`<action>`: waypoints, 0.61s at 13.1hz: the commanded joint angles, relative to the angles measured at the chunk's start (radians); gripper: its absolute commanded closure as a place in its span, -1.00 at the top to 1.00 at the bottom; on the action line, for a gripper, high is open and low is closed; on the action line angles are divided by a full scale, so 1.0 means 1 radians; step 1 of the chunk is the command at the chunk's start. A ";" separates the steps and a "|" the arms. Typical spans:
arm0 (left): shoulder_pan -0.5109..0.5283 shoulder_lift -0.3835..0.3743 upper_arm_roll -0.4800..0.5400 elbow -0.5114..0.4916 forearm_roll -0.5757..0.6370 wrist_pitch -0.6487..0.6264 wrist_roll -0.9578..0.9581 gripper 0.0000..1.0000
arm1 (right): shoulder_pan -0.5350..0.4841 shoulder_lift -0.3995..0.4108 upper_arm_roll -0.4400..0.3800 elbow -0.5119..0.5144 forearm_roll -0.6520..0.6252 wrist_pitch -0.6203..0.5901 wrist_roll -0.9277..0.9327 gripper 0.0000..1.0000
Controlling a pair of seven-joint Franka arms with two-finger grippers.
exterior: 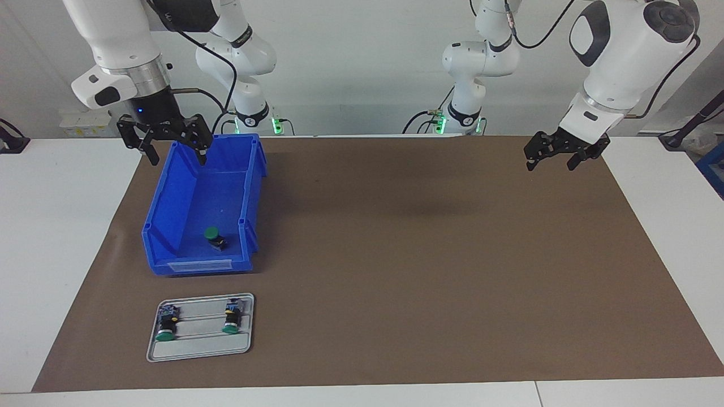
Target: Place and press button with both arms
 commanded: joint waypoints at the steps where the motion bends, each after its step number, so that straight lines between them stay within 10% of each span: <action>1: 0.012 -0.024 -0.007 -0.026 0.001 -0.006 0.011 1.00 | -0.009 -0.037 0.006 -0.009 0.001 -0.070 0.032 1.00; 8: 0.012 -0.024 -0.007 -0.026 0.001 -0.006 0.011 1.00 | -0.009 -0.059 0.006 -0.050 0.006 -0.108 0.043 1.00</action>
